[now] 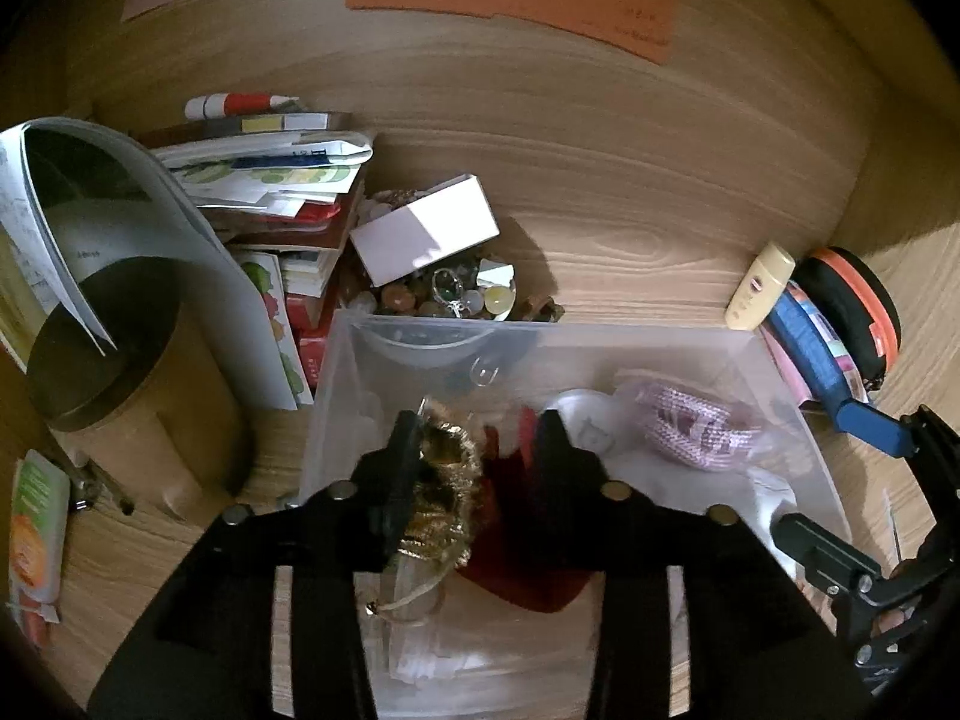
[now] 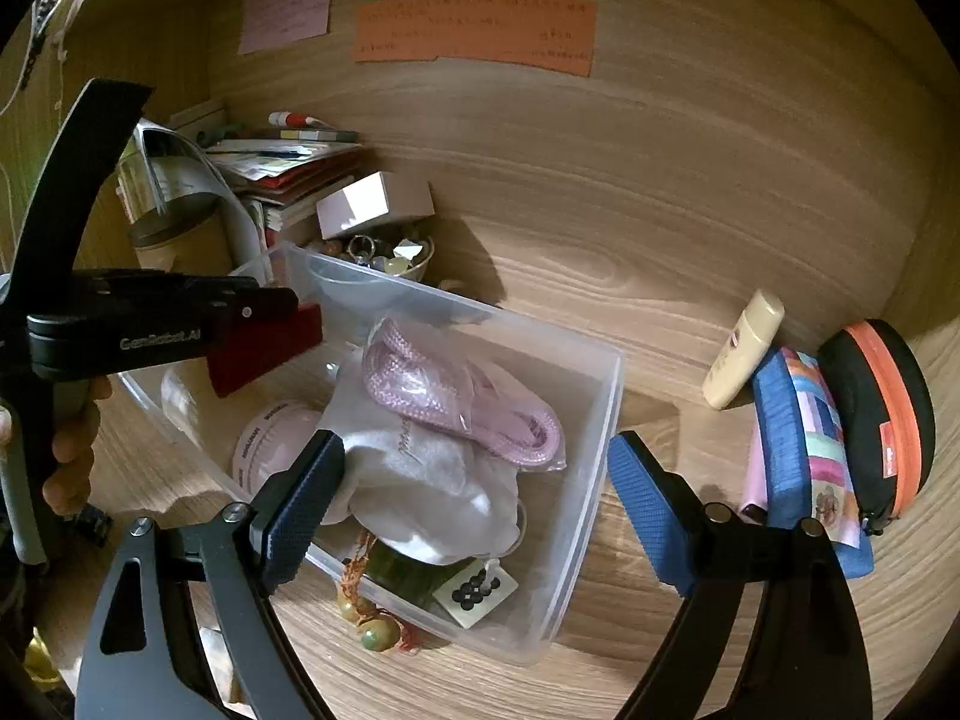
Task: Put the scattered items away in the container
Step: 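Lower the red pouch into the box and open the left tool, then withdraw both tools and move the left tool to the small blue box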
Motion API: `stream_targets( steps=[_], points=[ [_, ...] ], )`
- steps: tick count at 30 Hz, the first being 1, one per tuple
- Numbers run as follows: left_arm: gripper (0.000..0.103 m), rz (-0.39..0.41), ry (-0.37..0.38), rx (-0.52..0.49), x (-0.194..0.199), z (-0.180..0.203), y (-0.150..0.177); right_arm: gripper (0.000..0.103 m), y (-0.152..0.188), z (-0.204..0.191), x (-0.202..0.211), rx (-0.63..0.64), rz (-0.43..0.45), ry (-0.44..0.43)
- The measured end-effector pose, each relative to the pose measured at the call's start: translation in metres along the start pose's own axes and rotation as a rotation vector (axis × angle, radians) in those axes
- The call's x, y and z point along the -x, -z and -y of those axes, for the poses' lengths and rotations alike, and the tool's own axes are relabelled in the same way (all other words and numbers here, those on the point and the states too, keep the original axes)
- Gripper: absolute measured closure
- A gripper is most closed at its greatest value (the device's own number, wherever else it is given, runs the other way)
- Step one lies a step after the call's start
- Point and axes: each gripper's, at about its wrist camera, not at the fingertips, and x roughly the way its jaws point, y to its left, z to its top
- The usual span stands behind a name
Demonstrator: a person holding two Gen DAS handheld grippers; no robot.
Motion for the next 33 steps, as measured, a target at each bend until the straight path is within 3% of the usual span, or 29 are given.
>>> stream_targets(
  steps=[2, 6, 14, 25, 29, 33],
  points=[
    [0.046, 0.003, 0.01, -0.005, 0.002, 0.0, 0.0, 0.015, 0.0, 0.0, 0.0, -0.002, 0.0, 0.0],
    [0.045, 0.014, 0.014, -0.03, 0.008, 0.005, 0.0, 0.015, 0.001, 0.0, -0.001, -0.007, -0.002, -0.005],
    [0.024, 0.05, 0.03, -0.041, 0.031, 0.008, 0.004, 0.015, 0.0, -0.003, 0.005, -0.003, -0.009, -0.006],
    [0.023, 0.077, 0.016, -0.064, 0.062, 0.007, 0.022, 0.014, 0.014, -0.015, 0.025, -0.007, -0.01, -0.005],
    [0.011, 0.106, -0.013, -0.078, 0.078, 0.004, 0.034, 0.013, 0.022, -0.016, 0.032, -0.023, -0.009, -0.001],
    [0.009, 0.115, -0.019, -0.095, 0.092, -0.001, 0.048, 0.003, 0.031, -0.015, 0.037, -0.059, -0.018, -0.005]
  ],
)
